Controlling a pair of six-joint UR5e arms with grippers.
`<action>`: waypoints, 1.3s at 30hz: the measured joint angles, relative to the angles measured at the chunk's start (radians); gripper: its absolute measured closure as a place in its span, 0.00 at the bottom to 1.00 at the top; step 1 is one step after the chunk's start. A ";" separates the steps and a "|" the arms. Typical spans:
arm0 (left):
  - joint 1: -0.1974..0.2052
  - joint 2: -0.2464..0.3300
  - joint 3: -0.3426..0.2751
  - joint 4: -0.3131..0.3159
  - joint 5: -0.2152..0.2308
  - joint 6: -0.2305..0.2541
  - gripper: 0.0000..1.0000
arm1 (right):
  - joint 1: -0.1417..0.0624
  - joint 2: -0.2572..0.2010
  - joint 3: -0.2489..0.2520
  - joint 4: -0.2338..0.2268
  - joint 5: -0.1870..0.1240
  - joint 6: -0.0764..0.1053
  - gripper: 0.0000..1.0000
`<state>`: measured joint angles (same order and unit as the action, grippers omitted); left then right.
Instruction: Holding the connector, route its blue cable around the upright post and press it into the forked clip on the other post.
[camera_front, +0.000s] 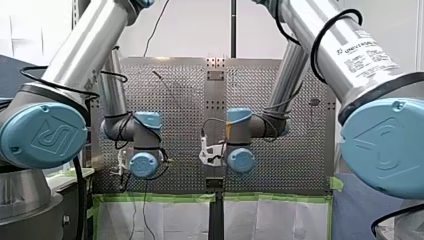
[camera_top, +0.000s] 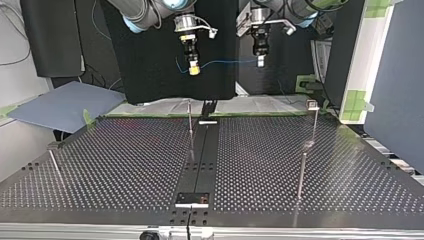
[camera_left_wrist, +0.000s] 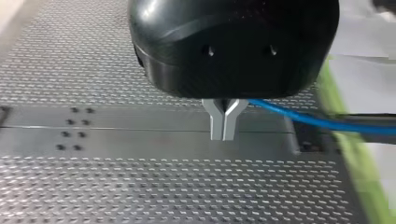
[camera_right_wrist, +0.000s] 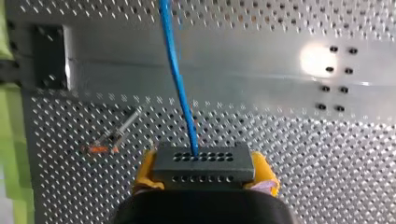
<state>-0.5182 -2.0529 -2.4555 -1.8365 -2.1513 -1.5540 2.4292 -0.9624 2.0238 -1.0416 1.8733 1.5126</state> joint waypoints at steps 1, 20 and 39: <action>0.000 -0.006 -0.012 0.003 0.000 0.012 1.00 | 0.011 0.002 0.000 0.000 0.002 0.001 1.00; -0.003 0.000 -0.026 -0.007 -0.009 0.069 1.00 | 0.067 0.003 0.000 0.009 0.008 0.013 1.00; -0.001 0.163 0.044 -0.171 -0.012 -0.082 1.00 | 0.026 -0.155 -0.086 0.165 0.020 0.178 1.00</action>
<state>-0.5195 -1.8897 -2.4114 -2.0075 -2.1631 -1.6363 2.4553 -1.1178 1.9375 -0.8771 1.8934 1.6906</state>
